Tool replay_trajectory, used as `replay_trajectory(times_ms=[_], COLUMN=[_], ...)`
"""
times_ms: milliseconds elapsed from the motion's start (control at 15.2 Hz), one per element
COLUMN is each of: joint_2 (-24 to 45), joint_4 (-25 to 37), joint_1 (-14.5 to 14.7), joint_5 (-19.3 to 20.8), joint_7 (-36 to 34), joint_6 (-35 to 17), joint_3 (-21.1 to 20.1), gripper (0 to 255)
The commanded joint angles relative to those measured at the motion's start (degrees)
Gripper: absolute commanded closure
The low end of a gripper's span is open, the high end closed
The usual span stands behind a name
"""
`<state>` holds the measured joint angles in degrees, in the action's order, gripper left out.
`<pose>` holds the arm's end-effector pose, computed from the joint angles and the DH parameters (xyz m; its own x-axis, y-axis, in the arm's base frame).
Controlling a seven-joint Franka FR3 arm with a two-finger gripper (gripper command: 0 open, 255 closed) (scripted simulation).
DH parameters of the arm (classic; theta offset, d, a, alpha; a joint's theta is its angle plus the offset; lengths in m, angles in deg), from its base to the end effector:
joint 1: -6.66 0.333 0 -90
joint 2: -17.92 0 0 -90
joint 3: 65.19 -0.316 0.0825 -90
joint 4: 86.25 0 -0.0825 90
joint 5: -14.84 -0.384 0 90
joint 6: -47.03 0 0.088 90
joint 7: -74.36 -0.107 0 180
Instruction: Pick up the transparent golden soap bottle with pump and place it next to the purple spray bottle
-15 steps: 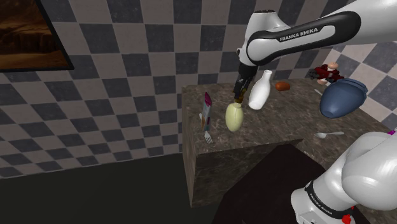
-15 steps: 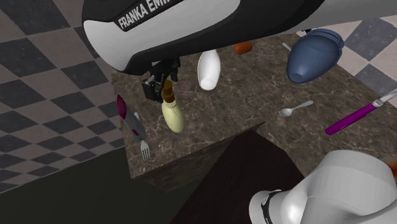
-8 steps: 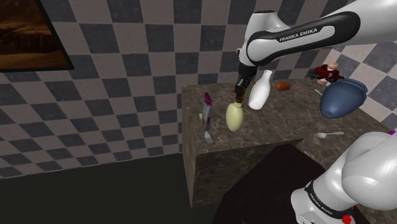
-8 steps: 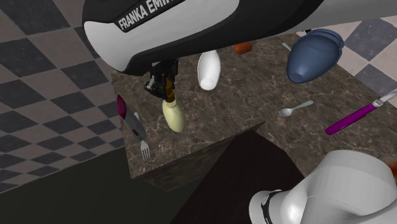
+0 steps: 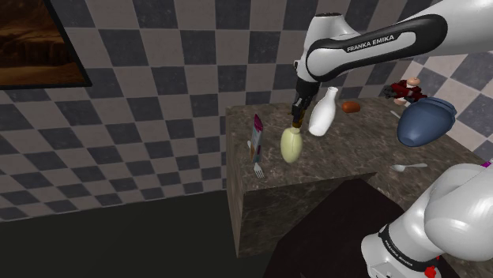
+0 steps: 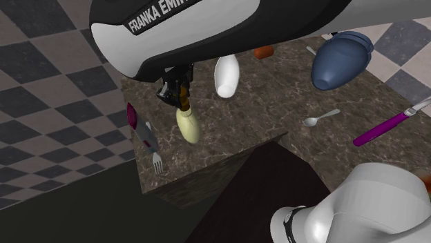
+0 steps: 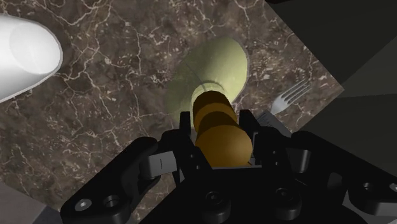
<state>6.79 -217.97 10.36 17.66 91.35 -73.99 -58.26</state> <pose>0.4805 -0.0305 0.4276 0.9644 0.2644 0.0003 0.2643 -0.9642 0.0200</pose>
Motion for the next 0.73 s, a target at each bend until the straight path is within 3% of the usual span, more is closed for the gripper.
replay_trajectory(times_ms=[0,660], joint_2=[-0.30,-2.57], joint_4=[0.50,6.11], joint_1=[0.00,0.05], joint_5=[0.03,0.07], joint_7=[-0.01,0.00], joint_6=[0.79,8.66], joint_3=[-0.02,-0.24], gripper=[255,255])
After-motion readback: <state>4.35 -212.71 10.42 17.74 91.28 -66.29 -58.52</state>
